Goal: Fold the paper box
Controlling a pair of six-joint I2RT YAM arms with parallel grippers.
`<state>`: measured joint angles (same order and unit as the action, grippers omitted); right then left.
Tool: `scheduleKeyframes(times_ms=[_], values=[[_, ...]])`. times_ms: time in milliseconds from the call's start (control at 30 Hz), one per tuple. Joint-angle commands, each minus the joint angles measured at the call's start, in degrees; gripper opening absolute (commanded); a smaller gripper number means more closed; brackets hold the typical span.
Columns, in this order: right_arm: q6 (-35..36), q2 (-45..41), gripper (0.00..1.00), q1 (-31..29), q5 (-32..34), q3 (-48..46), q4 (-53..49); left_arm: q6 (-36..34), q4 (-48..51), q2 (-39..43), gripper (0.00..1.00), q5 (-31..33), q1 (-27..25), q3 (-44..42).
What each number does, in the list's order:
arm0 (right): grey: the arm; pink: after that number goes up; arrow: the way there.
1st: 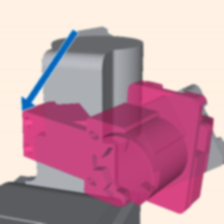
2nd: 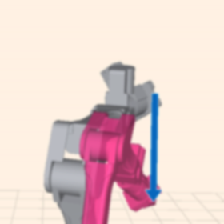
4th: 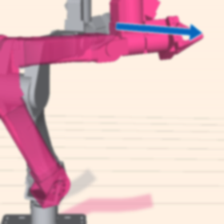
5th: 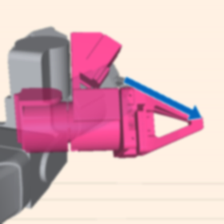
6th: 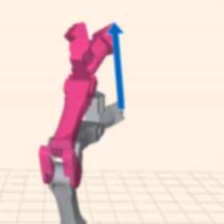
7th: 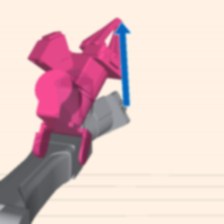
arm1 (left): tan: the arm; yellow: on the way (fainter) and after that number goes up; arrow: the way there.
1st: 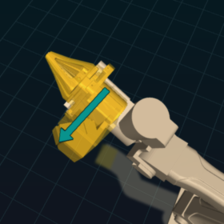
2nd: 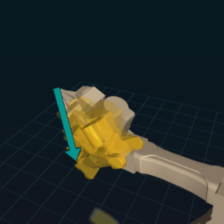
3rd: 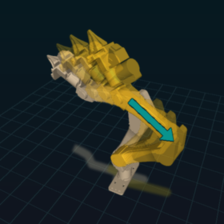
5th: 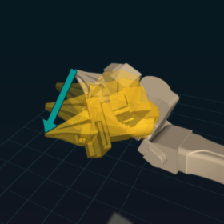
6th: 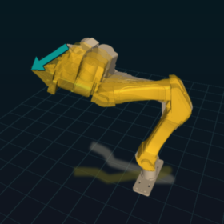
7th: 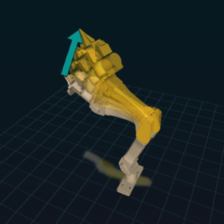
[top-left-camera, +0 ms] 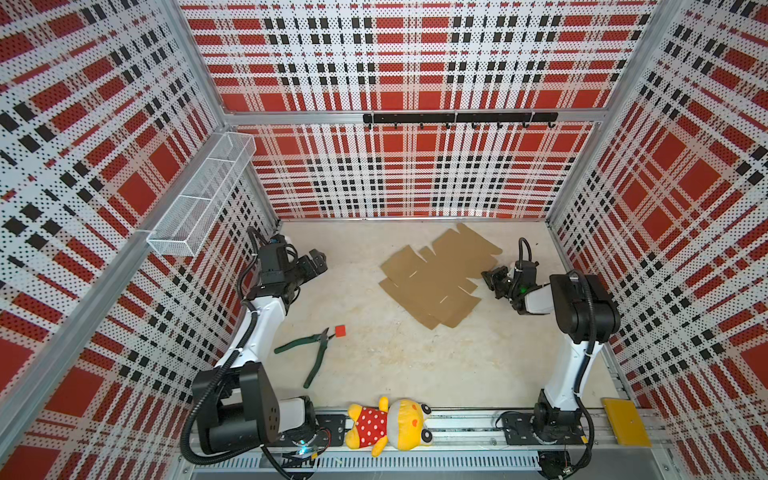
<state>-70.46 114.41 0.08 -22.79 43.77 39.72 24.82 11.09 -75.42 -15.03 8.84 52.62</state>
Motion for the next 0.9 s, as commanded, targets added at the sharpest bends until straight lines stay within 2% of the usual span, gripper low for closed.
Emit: scheduleKeyframes(times_ms=[0, 133, 333, 533, 633, 767, 867], values=[[-4.5, -1.3, 0.03, -0.7, 4.1, -7.8, 3.8, 4.1, -2.9, -0.6, 0.99, -2.5, -1.5, -2.2], [-6.4, -4.9, 0.05, -2.2, 6.6, -17.2, 8.7, 9.8, -7.1, -1.7, 0.99, -7.2, -5.5, -5.8], [-8.2, -7.4, 0.2, -6.7, 8.7, -24.3, 12.9, 16.4, -10.7, -6.0, 1.0, -7.4, -13.5, -8.0], [-9.2, -6.4, 0.29, -9.4, 9.6, -27.6, 16.7, 23.2, -12.6, -10.5, 0.99, -5.8, -20.2, -9.7], [-9.5, -6.0, 0.31, -9.4, 9.6, -29.4, 20.5, 23.4, -13.2, -12.0, 0.99, -5.0, -22.9, -10.3], [-9.9, -5.7, 0.34, -9.4, 9.7, -30.7, 22.2, 26.7, -13.6, -14.2, 1.0, -3.0, -25.5, -10.9], [-9.8, -6.4, 0.36, -9.4, 9.8, -31.4, 22.6, 26.6, -15.0, -15.7, 0.99, -4.5, -25.7, -10.3]])
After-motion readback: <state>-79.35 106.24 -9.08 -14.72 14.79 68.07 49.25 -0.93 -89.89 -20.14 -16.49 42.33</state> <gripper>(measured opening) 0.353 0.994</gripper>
